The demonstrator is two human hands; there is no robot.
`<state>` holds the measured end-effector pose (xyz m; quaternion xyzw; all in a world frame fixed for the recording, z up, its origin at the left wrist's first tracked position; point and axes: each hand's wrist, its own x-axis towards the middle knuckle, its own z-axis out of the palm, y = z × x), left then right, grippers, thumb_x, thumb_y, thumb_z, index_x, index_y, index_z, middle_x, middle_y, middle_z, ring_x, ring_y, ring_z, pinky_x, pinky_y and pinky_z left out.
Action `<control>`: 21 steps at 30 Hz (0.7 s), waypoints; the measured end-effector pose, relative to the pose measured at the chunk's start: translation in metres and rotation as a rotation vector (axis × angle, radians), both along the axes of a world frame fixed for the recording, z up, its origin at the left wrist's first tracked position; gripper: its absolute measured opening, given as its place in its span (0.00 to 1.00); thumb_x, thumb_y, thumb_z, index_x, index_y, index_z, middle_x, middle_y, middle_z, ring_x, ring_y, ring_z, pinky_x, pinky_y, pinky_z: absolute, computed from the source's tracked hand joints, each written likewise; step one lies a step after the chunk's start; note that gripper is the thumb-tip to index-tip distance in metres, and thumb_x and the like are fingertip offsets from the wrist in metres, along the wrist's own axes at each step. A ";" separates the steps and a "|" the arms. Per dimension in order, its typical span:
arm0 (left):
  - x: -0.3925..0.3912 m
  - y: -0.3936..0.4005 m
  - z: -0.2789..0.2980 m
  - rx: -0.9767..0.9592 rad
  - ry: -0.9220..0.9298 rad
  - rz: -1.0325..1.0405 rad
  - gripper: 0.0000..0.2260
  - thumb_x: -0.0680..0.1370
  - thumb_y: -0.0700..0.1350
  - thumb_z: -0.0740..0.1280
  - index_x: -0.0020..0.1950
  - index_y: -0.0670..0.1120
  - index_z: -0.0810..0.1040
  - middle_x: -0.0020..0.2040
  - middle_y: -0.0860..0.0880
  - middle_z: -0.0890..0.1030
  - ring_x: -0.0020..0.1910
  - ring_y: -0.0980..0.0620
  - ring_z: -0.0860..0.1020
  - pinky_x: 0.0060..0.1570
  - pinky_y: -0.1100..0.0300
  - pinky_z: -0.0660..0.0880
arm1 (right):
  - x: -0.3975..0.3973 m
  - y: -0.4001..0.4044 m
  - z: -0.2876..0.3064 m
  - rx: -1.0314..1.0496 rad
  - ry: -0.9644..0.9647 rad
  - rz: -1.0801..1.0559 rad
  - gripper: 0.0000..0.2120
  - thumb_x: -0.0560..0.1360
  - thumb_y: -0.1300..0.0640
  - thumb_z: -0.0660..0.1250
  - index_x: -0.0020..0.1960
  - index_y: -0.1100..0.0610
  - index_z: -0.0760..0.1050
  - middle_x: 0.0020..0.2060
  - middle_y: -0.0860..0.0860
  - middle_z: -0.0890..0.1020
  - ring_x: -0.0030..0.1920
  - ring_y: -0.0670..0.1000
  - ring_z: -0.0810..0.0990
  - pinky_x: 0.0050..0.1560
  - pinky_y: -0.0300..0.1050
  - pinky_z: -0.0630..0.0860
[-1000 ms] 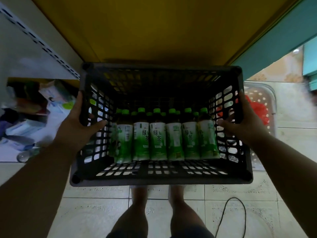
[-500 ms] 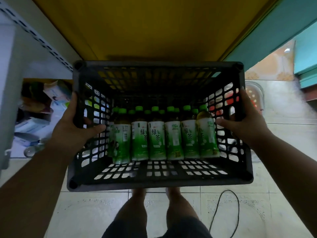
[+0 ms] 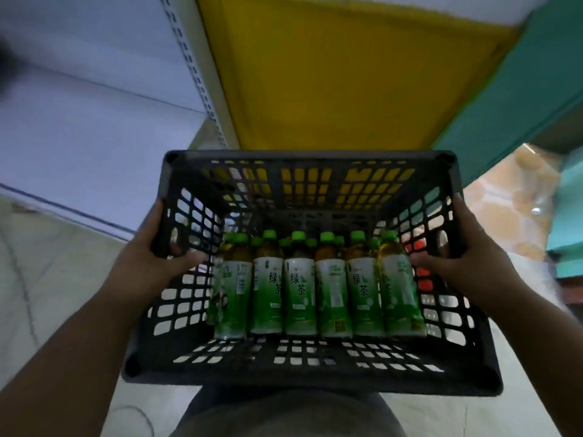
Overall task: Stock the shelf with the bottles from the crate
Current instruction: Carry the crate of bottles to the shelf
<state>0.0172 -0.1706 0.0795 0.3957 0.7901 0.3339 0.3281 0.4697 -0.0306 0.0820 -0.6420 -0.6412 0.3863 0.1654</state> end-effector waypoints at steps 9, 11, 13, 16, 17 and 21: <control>0.021 -0.193 0.070 -0.011 -0.080 0.485 0.50 0.55 0.60 0.78 0.71 0.77 0.54 0.42 0.53 0.85 0.38 0.50 0.85 0.39 0.48 0.81 | -0.090 -0.007 0.068 0.028 0.107 0.440 0.61 0.49 0.30 0.78 0.73 0.24 0.47 0.68 0.37 0.69 0.56 0.50 0.79 0.50 0.49 0.79; 0.015 -0.239 0.080 0.003 -0.082 0.605 0.50 0.55 0.61 0.78 0.71 0.78 0.54 0.41 0.56 0.84 0.39 0.49 0.84 0.40 0.46 0.81 | -0.129 -0.024 0.078 0.046 0.106 0.528 0.60 0.49 0.29 0.77 0.71 0.21 0.45 0.65 0.33 0.65 0.56 0.46 0.74 0.40 0.39 0.77; 0.011 -0.283 0.087 0.007 -0.081 0.703 0.49 0.55 0.61 0.78 0.69 0.79 0.54 0.40 0.61 0.83 0.40 0.49 0.84 0.38 0.49 0.80 | -0.168 -0.043 0.088 0.051 0.116 0.617 0.58 0.49 0.28 0.77 0.69 0.18 0.44 0.66 0.32 0.64 0.56 0.44 0.72 0.31 0.31 0.73; -0.004 -0.358 0.096 0.019 -0.109 0.845 0.49 0.56 0.60 0.77 0.69 0.80 0.54 0.41 0.63 0.83 0.40 0.53 0.84 0.36 0.53 0.78 | -0.229 -0.088 0.096 -0.008 0.130 0.735 0.58 0.49 0.31 0.80 0.67 0.17 0.47 0.72 0.43 0.71 0.51 0.52 0.79 0.24 0.44 0.76; -0.010 -0.382 0.100 0.016 -0.097 0.877 0.48 0.56 0.60 0.78 0.67 0.82 0.53 0.42 0.62 0.84 0.39 0.55 0.84 0.37 0.53 0.78 | -0.248 -0.104 0.098 -0.025 0.138 0.752 0.58 0.49 0.33 0.81 0.68 0.17 0.48 0.70 0.47 0.74 0.44 0.55 0.81 0.23 0.46 0.76; -0.044 -0.464 0.118 0.021 -0.045 1.010 0.50 0.57 0.61 0.79 0.68 0.81 0.52 0.38 0.70 0.81 0.36 0.60 0.82 0.34 0.58 0.76 | -0.327 -0.165 0.113 -0.042 0.176 0.889 0.56 0.53 0.39 0.83 0.72 0.23 0.54 0.53 0.44 0.83 0.23 0.56 0.80 0.20 0.52 0.76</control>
